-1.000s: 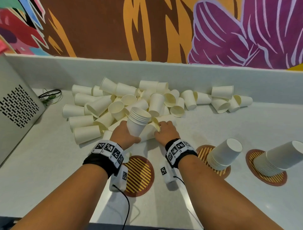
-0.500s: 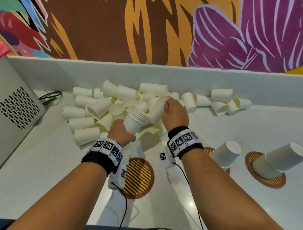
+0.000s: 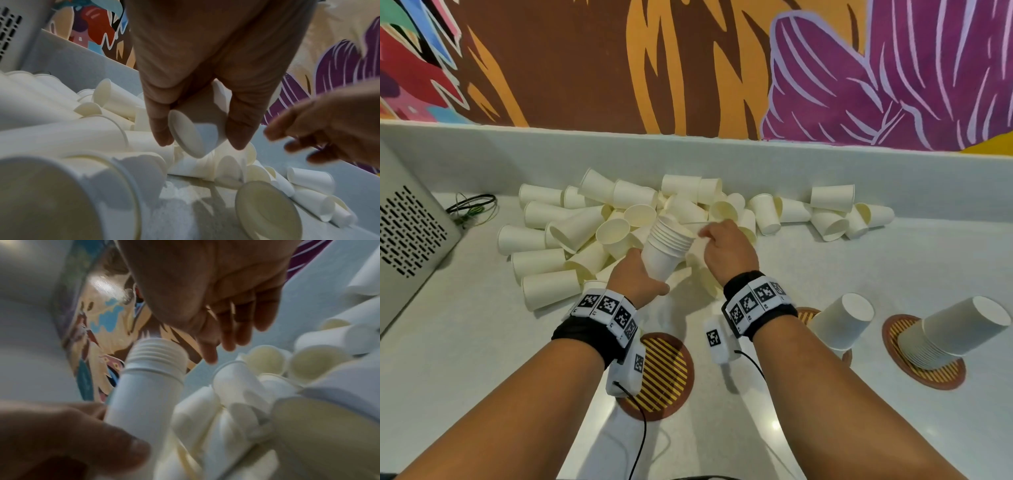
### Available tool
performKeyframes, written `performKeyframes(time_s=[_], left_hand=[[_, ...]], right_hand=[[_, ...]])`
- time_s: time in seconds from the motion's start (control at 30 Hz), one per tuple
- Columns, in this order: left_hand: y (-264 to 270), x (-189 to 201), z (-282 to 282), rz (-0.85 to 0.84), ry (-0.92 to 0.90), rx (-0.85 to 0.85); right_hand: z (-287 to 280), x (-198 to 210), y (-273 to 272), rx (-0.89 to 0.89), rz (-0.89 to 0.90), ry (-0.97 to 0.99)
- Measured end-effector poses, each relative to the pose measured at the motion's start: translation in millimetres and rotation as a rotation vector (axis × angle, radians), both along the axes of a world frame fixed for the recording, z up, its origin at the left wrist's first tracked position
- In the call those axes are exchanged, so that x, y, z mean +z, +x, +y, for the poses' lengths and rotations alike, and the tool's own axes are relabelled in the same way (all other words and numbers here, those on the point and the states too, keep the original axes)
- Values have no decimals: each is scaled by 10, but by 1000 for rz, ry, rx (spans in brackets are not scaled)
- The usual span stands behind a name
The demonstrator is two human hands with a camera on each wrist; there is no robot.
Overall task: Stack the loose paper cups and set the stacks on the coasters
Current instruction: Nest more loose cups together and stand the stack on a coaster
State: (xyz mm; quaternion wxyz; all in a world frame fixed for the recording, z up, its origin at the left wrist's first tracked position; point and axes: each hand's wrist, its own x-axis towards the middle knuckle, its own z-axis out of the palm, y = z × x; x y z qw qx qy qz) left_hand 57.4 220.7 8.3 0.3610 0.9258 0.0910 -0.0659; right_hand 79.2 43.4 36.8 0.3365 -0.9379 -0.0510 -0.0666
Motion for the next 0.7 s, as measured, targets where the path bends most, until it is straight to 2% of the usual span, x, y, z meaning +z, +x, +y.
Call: performKeyframes(time_s=[0.07, 0.17, 0.27, 0.4, 0.5, 0.6, 0.7], left_hand=[[4, -15, -5, -3, 2, 3], [11, -33, -32, 0, 6, 2], [21, -43, -73, 4, 14, -9], [59, -67, -106, 13, 20, -10], [83, -75, -120, 24, 43, -1], [98, -84, -142, 42, 67, 1], [102, -73, -160, 57, 92, -9]], right_hand=[[-98, -175, 21, -55, 188, -208], [-128, -485, -55, -7, 398, -440], [-153, -675, -123, 22, 435, -519], [-250, -594, -151, 49, 316, -642], [-351, -291, -105, -63, 260, -526], [-413, 114, -57, -194, 129, -333], [-397, 468, -25, -248, -11, -86]])
